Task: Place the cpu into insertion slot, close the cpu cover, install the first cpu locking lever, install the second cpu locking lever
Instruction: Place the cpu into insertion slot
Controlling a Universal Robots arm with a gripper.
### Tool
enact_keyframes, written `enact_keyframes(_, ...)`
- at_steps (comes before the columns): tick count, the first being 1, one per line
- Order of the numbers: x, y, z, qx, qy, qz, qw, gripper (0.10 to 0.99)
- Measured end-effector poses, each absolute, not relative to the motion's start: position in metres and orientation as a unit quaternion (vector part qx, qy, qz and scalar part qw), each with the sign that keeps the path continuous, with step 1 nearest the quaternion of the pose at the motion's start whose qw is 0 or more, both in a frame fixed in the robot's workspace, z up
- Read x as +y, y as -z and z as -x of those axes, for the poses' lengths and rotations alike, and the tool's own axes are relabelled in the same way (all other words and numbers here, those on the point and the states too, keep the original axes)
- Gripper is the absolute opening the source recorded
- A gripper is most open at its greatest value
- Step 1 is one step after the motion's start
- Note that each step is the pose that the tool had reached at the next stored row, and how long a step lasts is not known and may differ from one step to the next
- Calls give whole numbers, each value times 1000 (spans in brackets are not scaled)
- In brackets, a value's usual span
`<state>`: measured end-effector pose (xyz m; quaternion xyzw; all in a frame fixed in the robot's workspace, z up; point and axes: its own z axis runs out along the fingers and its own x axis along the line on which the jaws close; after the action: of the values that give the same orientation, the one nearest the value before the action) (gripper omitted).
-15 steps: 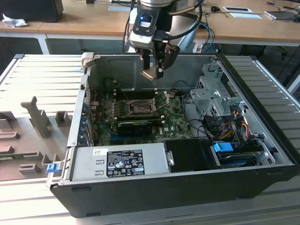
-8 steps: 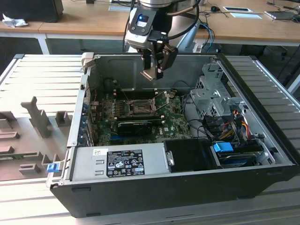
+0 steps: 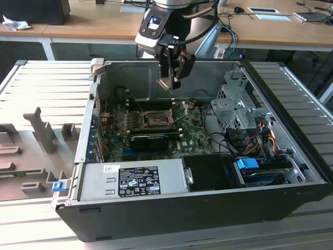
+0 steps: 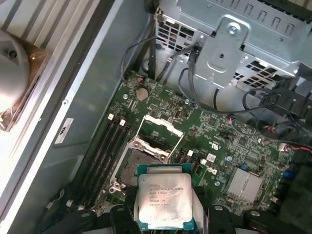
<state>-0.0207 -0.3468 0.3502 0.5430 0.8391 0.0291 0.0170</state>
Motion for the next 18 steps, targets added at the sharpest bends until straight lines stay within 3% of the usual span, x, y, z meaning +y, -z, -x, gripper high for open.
enact_keyframes(18,-347,-334,23,807,-29,-590,21,529)
